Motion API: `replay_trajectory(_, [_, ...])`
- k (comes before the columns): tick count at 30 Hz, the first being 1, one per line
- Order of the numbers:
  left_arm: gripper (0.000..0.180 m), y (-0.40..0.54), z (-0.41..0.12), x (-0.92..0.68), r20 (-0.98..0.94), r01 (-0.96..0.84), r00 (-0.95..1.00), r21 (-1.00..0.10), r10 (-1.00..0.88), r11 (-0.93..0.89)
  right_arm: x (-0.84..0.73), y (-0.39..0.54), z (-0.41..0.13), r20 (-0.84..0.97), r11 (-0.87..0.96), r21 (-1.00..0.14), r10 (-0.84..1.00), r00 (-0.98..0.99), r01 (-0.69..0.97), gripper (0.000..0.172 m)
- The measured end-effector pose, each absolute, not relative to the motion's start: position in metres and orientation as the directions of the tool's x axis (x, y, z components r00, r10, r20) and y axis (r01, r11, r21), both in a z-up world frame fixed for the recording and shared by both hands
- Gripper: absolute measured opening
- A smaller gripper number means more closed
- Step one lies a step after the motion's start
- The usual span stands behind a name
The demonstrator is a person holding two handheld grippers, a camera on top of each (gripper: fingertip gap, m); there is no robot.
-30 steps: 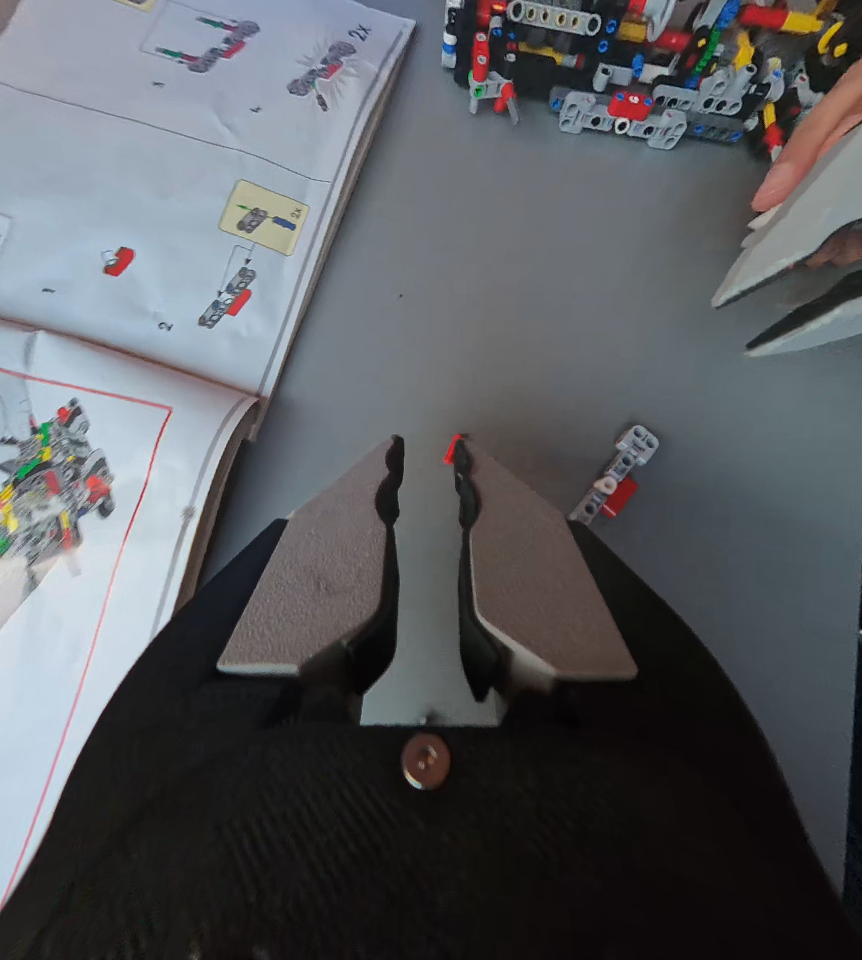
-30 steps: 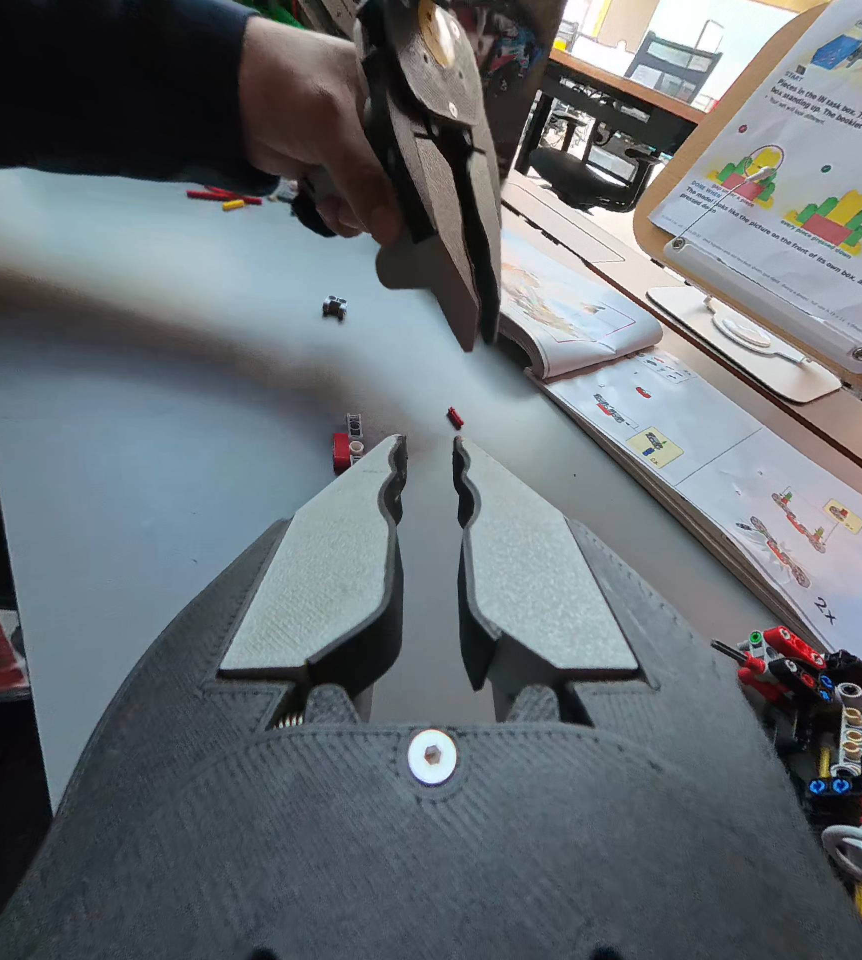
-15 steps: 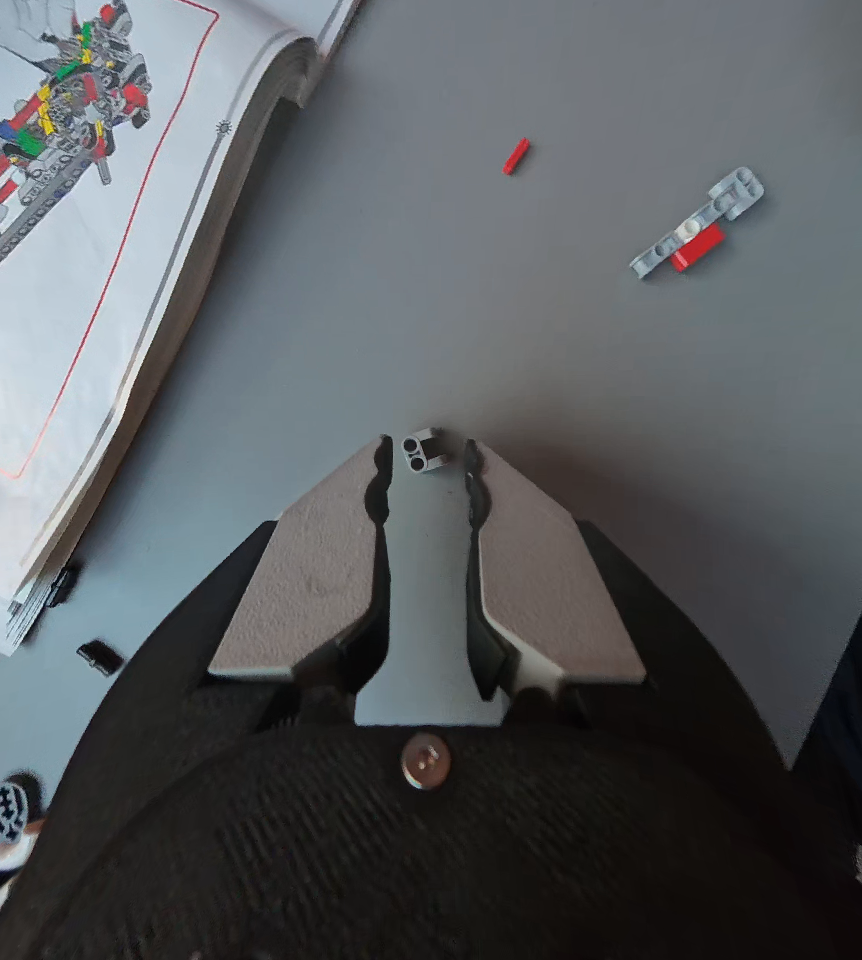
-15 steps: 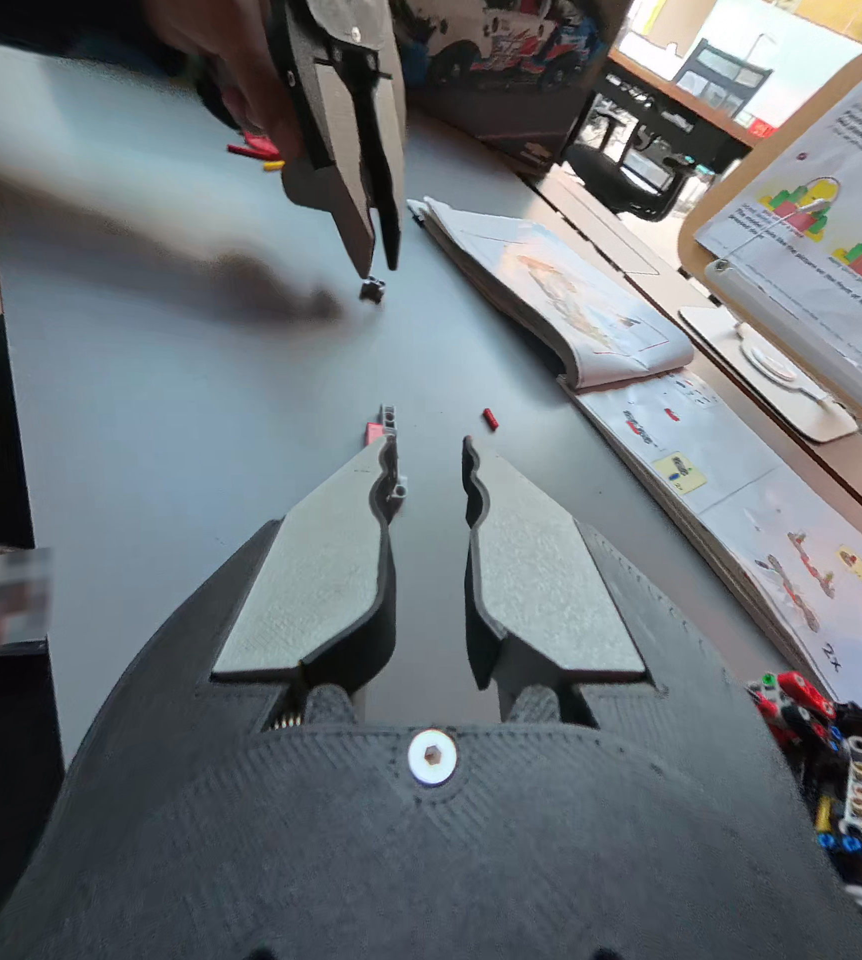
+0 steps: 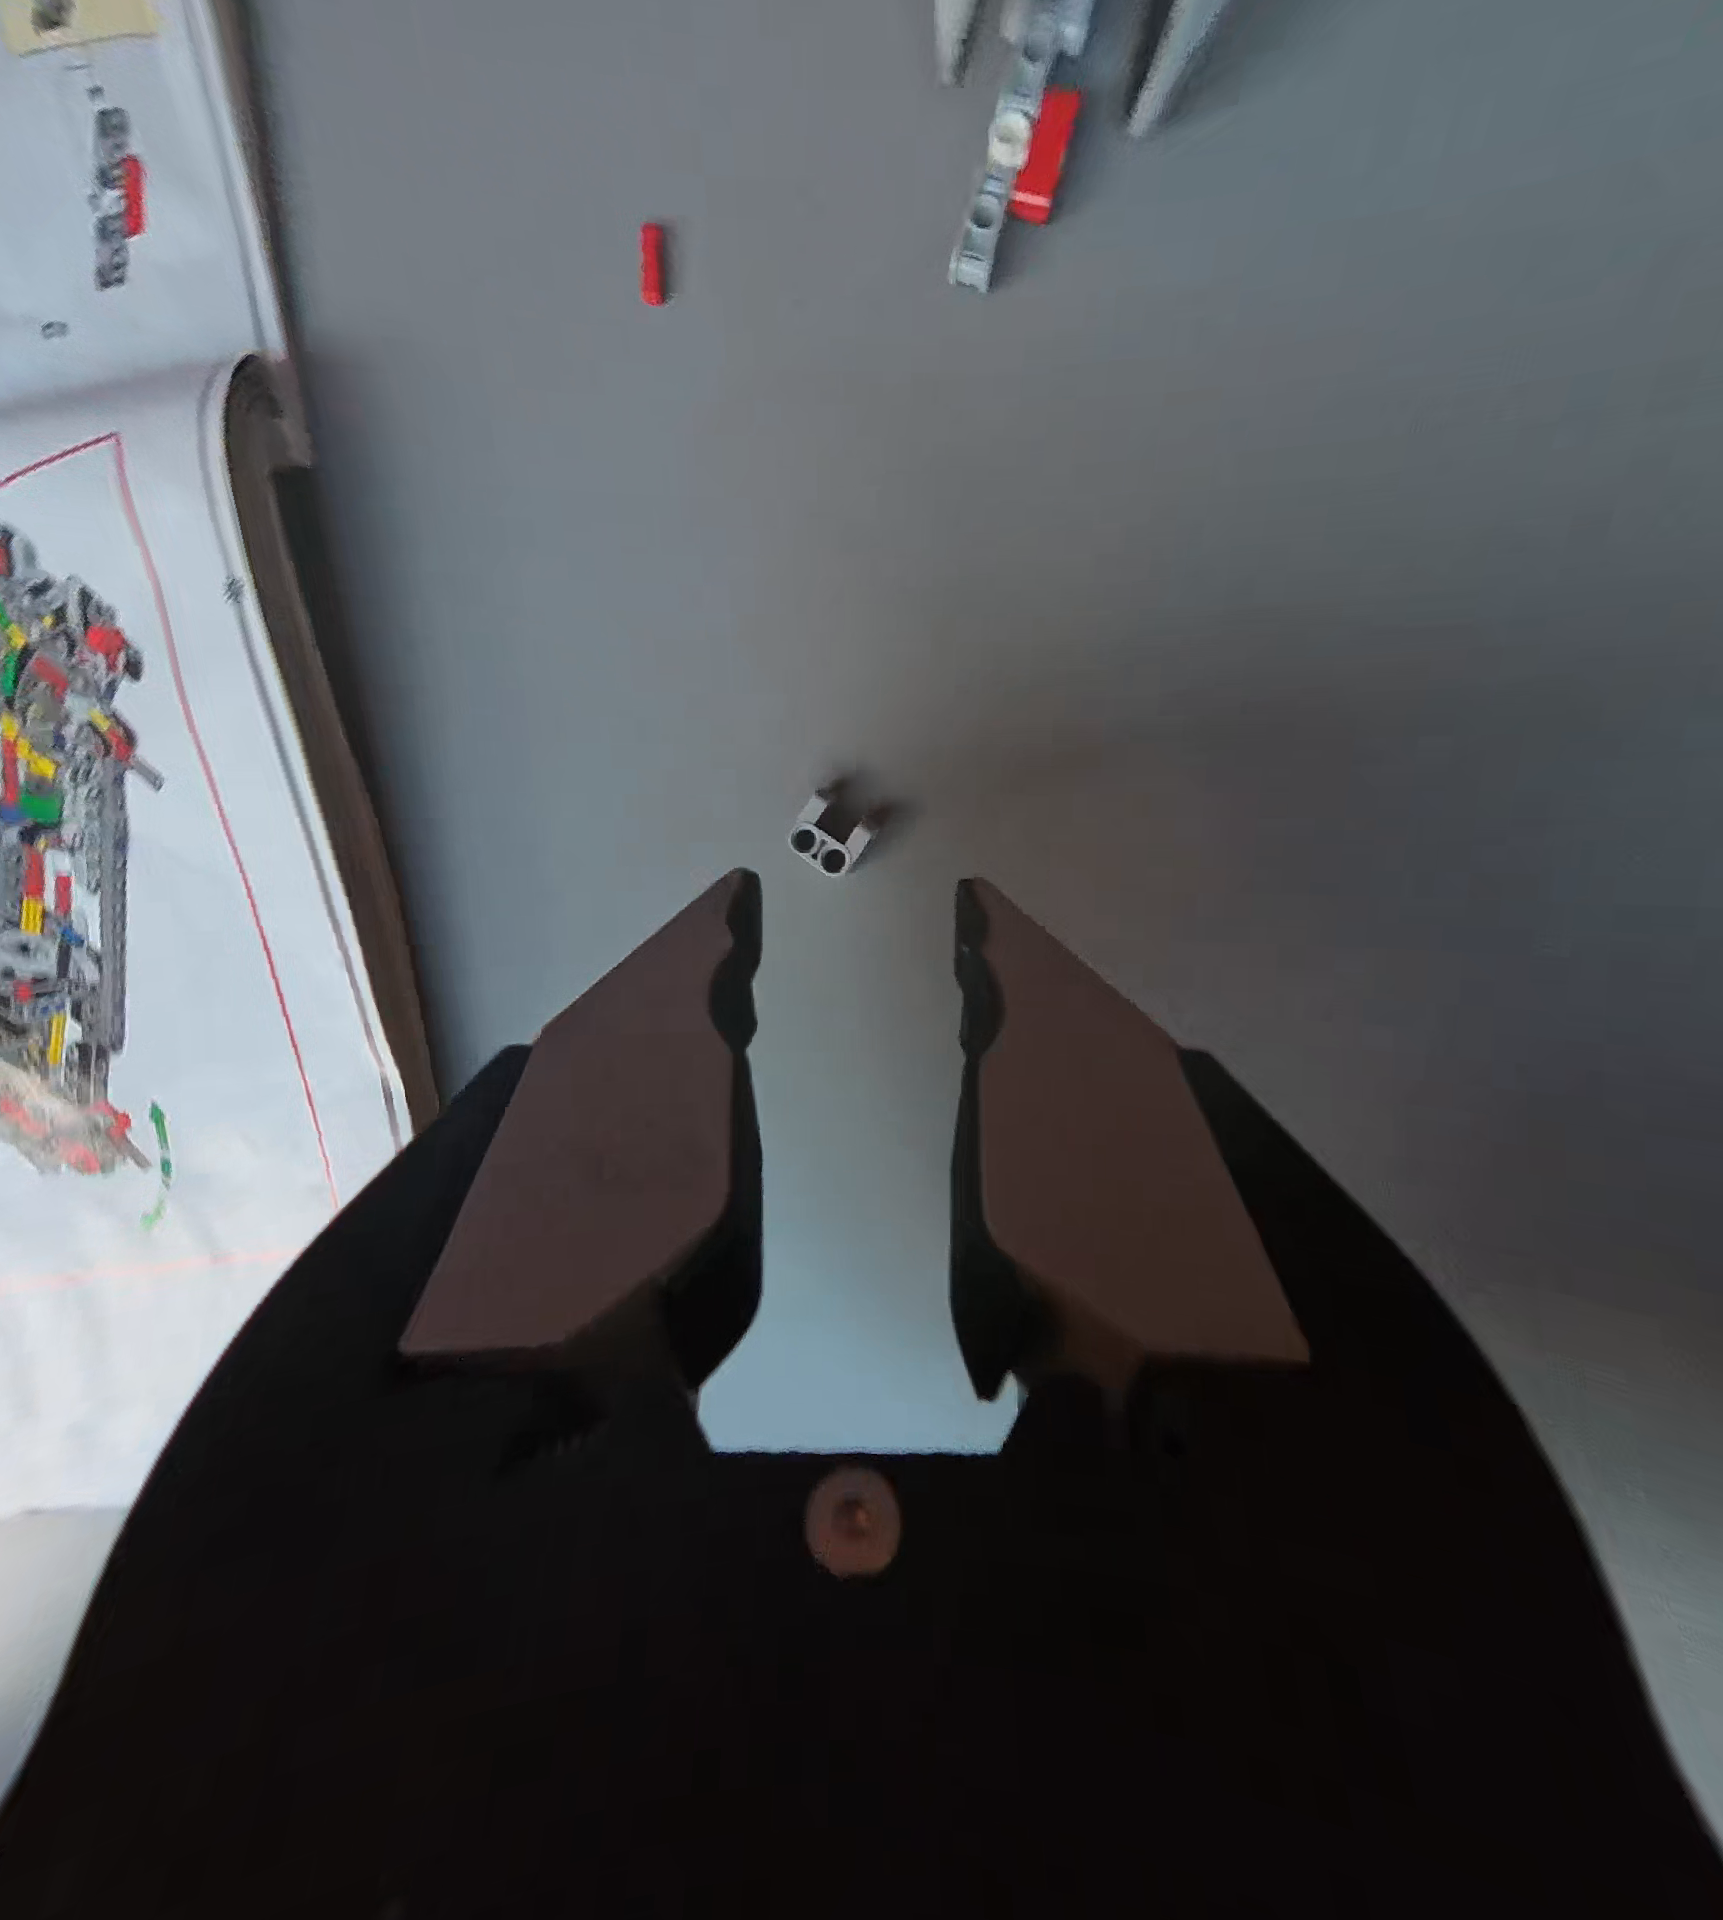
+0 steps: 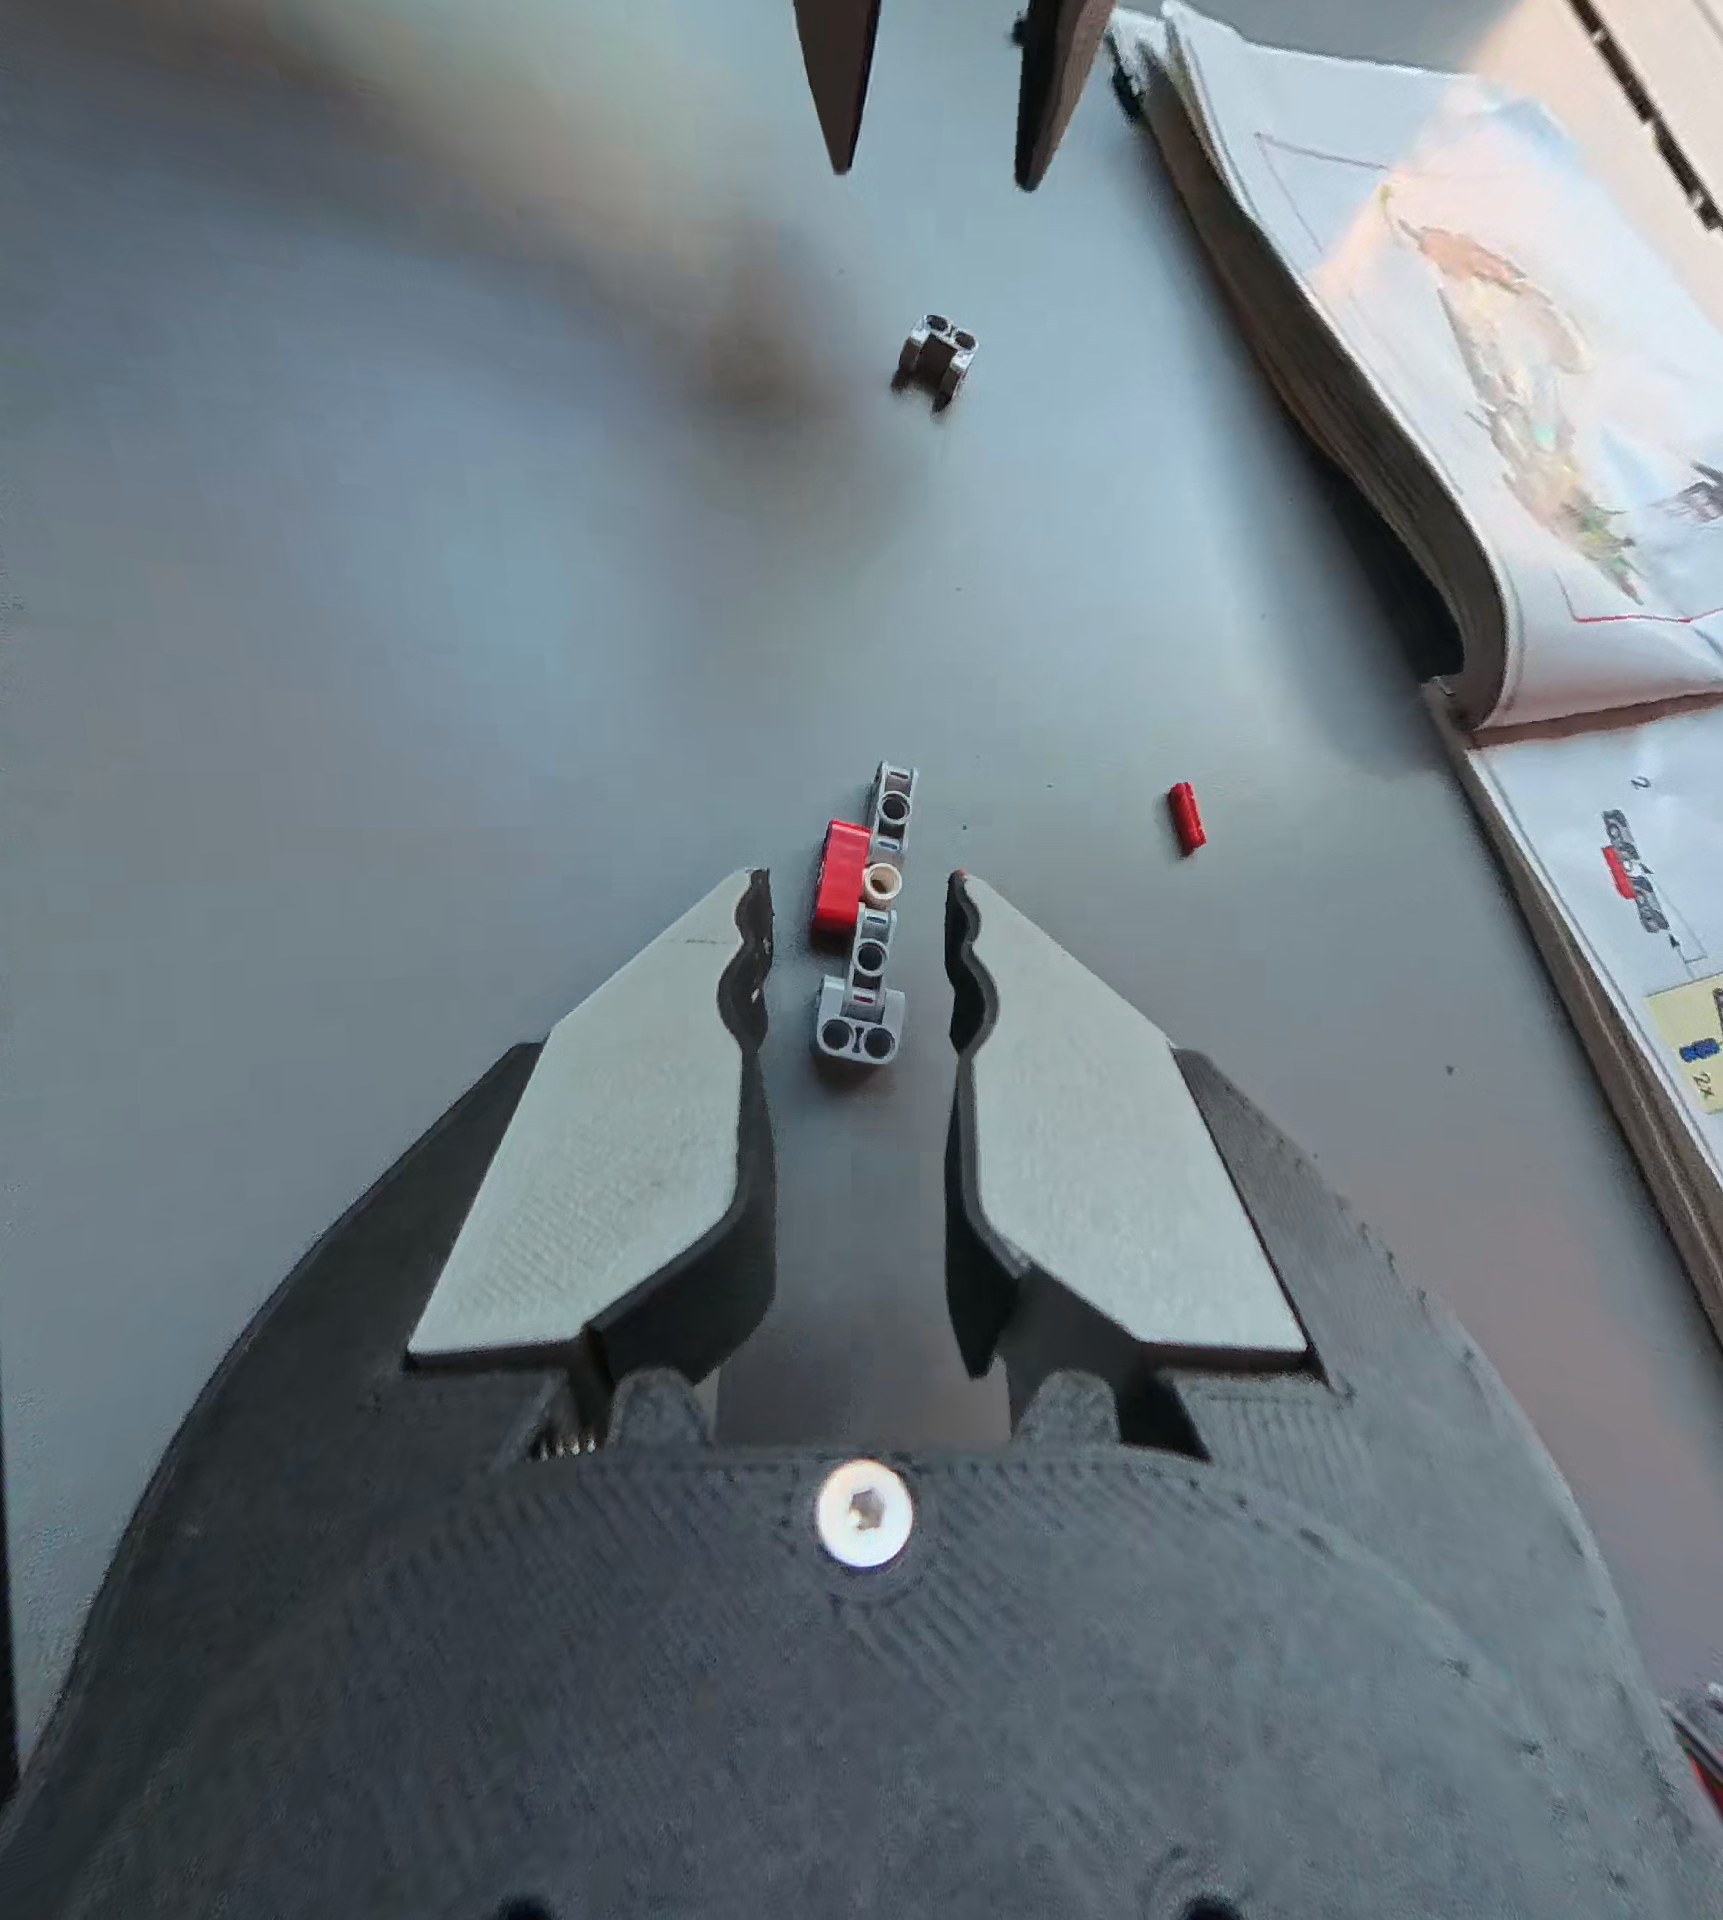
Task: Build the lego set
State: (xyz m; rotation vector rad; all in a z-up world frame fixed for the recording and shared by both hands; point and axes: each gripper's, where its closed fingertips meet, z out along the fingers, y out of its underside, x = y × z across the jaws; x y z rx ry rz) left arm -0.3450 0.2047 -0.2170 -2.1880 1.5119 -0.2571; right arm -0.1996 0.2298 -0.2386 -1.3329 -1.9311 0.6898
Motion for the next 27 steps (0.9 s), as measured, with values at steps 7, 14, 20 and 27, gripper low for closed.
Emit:
replay_trajectory(7, [0.039, 0.209, -0.238, -0.348, -0.119, -0.945, 0.159, -0.306, -0.98, -0.116, -0.201, 0.235, -0.245, 0.202, 0.314, -0.724, 0.948, -0.245, 0.614, 0.027])
replay_trajectory(14, [0.015, 0.215, -0.249, -0.334, -0.073, -0.909, 0.121, -0.408, -0.99, -0.081, -0.204, 0.235, -0.246, 0.163, 0.299, -0.726, 0.95, -0.268, 0.619, 0.013])
replay_trajectory(20, [0.014, 0.227, -0.248, -0.315, -0.034, -0.828, 0.326, -0.492, -0.945, -0.268, -0.215, 0.237, -0.242, 0.157, 0.303, -0.746, 0.945, -0.287, 0.592, 0.013])
replay_trajectory(27, [0.014, 0.23, -0.248, -0.252, -0.054, -0.766, 0.395, -0.571, -0.917, -0.296, -0.217, 0.233, -0.241, 0.084, 0.304, -0.758, 0.923, -0.376, 0.577, 0.013])
